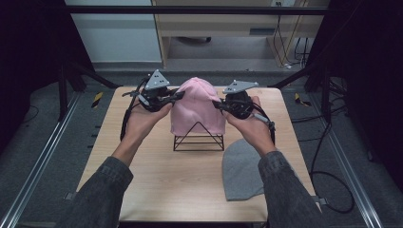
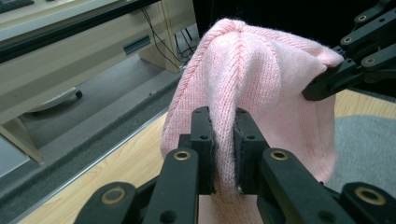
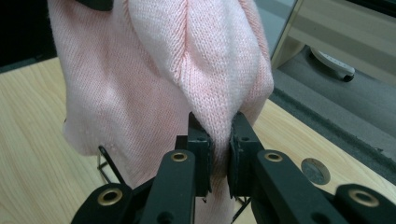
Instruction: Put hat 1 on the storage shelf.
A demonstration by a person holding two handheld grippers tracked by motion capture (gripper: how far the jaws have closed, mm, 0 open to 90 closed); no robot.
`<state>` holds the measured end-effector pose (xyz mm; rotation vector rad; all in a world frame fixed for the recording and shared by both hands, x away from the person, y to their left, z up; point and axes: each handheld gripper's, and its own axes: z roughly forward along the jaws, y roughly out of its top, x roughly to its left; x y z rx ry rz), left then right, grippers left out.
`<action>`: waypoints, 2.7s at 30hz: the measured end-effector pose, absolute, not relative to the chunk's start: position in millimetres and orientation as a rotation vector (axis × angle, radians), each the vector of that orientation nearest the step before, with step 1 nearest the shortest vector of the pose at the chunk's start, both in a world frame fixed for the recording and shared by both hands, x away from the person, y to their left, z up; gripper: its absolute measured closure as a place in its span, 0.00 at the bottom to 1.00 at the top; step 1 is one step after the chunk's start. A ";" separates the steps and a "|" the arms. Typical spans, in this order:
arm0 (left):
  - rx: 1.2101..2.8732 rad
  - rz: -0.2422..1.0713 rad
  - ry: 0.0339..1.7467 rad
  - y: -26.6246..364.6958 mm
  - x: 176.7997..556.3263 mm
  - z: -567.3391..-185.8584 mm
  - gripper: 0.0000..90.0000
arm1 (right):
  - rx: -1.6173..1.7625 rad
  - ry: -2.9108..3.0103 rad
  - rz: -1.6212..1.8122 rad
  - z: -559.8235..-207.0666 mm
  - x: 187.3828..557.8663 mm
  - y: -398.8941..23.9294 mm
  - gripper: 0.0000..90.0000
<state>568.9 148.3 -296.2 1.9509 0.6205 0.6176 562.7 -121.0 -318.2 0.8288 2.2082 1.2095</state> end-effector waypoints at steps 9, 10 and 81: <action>1.940 0.590 0.613 149.8 562.8 -313.3 0.89 | 0.823 2.230 1.184 -329.8 559.5 -120.5 0.91; 1.937 0.589 0.610 149.5 561.6 -315.1 0.89 | 0.823 2.232 1.181 -331.4 558.8 -121.1 0.91; 2.038 0.505 0.641 146.7 549.4 -371.3 0.89 | 0.851 2.368 1.116 -387.0 545.8 -128.7 0.88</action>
